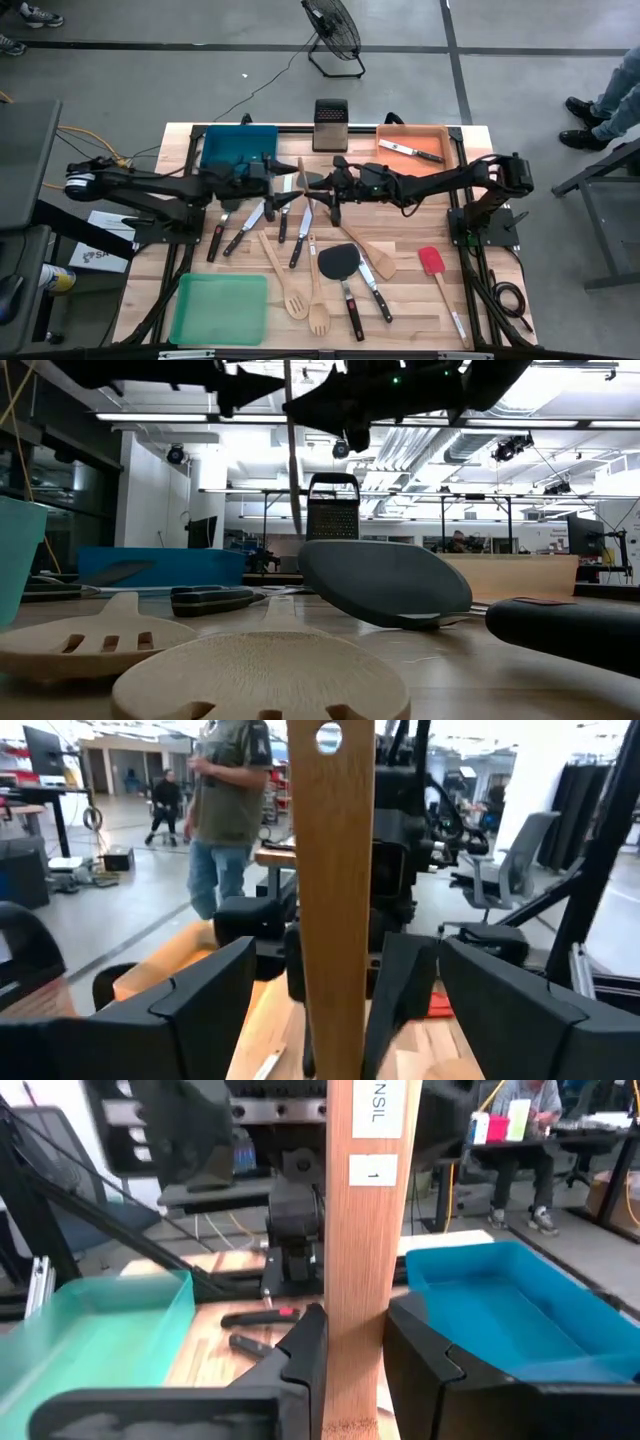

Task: Pick & Place Kitchen Items
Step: Put the wooden spoon into the blue bin

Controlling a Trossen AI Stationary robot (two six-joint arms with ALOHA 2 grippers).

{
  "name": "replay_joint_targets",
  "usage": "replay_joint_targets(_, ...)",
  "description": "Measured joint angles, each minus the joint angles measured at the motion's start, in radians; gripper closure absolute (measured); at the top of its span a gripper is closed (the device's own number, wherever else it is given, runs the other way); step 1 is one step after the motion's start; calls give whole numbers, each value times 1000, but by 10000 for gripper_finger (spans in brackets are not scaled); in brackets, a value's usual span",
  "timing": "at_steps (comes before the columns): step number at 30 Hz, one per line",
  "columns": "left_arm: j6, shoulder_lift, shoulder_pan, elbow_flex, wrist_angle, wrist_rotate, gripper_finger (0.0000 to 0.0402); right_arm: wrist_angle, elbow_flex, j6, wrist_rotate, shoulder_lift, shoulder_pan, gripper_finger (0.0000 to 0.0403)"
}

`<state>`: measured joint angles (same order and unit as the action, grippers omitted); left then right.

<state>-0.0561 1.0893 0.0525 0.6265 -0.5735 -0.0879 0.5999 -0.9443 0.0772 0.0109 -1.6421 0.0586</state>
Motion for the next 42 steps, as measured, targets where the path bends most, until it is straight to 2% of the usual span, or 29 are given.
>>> replay_joint_targets(7,-8,96,0,63,-5,35,90,-21,1,-2,-3,0,0,335)
replay_joint_targets(12,-34,95,0,62,-1,37,108,-30,1,-2,-3,0,0,335)
replay_joint_targets(16,-31,74,0,62,0,37,158,-46,1,-3,-6,0,0,335)
replay_joint_targets(24,-28,59,1,62,17,29,308,-60,1,-2,-3,0,-1,335)
replay_joint_targets(33,-3,58,1,62,27,30,306,-62,1,-5,-7,0,-1,334)
replay_joint_targets(35,6,58,1,62,27,32,306,-63,1,-2,-8,0,-1,305)
replay_joint_targets(39,43,54,0,62,38,22,306,-72,1,12,-20,0,1,216)
replay_joint_targets(42,66,22,-1,62,62,-34,306,-72,1,12,-20,0,1,170)
